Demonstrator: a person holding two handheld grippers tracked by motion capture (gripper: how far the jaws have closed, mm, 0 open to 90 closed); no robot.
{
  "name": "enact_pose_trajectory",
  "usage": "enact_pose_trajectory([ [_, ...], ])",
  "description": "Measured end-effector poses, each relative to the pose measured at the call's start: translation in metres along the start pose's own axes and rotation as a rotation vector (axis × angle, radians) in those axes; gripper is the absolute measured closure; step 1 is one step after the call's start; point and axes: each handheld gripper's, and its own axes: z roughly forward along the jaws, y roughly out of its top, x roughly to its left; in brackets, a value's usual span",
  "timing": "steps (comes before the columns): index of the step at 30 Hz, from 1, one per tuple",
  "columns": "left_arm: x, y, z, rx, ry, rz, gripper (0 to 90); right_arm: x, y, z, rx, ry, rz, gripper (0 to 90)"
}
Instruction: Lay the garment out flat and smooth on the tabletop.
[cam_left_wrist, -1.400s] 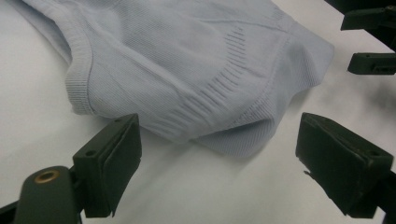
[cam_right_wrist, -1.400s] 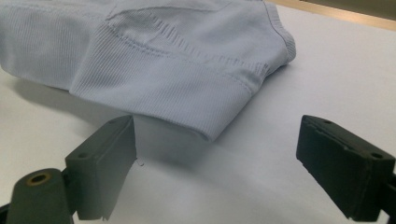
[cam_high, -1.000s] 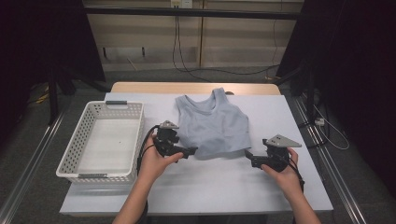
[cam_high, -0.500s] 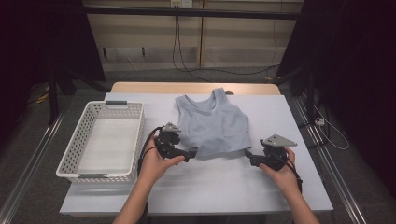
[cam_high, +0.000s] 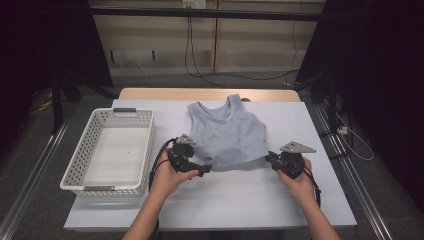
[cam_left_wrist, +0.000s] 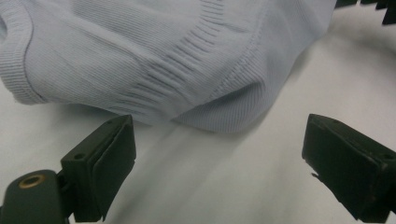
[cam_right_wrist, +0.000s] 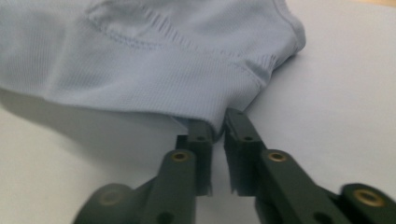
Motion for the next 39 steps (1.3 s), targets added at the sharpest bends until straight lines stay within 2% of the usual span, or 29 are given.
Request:
enact_pose_trajectory([
  [3,-0.001,0.0,0.001,0.002,0.004,0.04,10.3,0.0,0.003,-0.003,-0.025,0.003,0.003,87.0],
  [4,-0.002,0.0,0.002,0.002,0.0,0.038,10.4,0.0,0.006,-0.006,-0.055,0.003,0.01,88.4],
  [11,-0.003,-0.002,0.004,0.008,-0.016,0.027,18.6,0.003,0.014,-0.015,-0.121,-0.004,0.009,89.1],
  [12,-0.004,-0.002,0.004,0.012,-0.016,0.034,20.9,0.003,0.014,-0.016,-0.123,-0.001,0.01,89.1],
  [13,-0.004,-0.003,0.005,0.013,-0.017,0.042,27.3,0.004,0.015,-0.017,-0.127,0.003,0.011,89.1],
  [15,-0.004,-0.003,0.006,0.017,-0.015,0.042,28.6,0.004,0.014,-0.017,-0.131,0.005,0.014,89.1],
  [16,-0.004,-0.004,0.007,0.027,-0.02,0.04,33.5,0.004,0.014,-0.017,-0.131,0.007,0.015,89.1],
  [23,-0.006,-0.005,0.015,0.031,0.0,0.054,35.5,0.005,0.014,-0.017,-0.136,0.014,0.017,89.0],
  [24,-0.006,-0.006,0.016,0.035,0.006,0.061,37.9,0.006,0.014,-0.018,-0.137,0.014,0.02,88.9],
  [29,-0.007,-0.008,0.019,0.014,0.015,0.045,47.0,0.006,0.013,-0.018,-0.137,0.019,0.016,88.9],
  [30,-0.009,-0.008,0.021,0.019,0.025,0.06,52.7,0.006,0.012,-0.019,-0.135,0.019,0.015,89.0],
  [34,-0.01,-0.008,0.023,0.038,0.029,0.068,57.9,0.006,0.011,-0.019,-0.139,0.026,0.019,89.4],
  [36,-0.011,-0.009,0.024,0.053,0.043,0.068,66.3,0.006,0.01,-0.02,-0.131,0.021,0.013,89.7],
  [39,-0.011,-0.009,0.026,0.063,0.035,0.065,70.6,0.005,0.009,-0.02,-0.128,0.023,0.012,89.8],
])
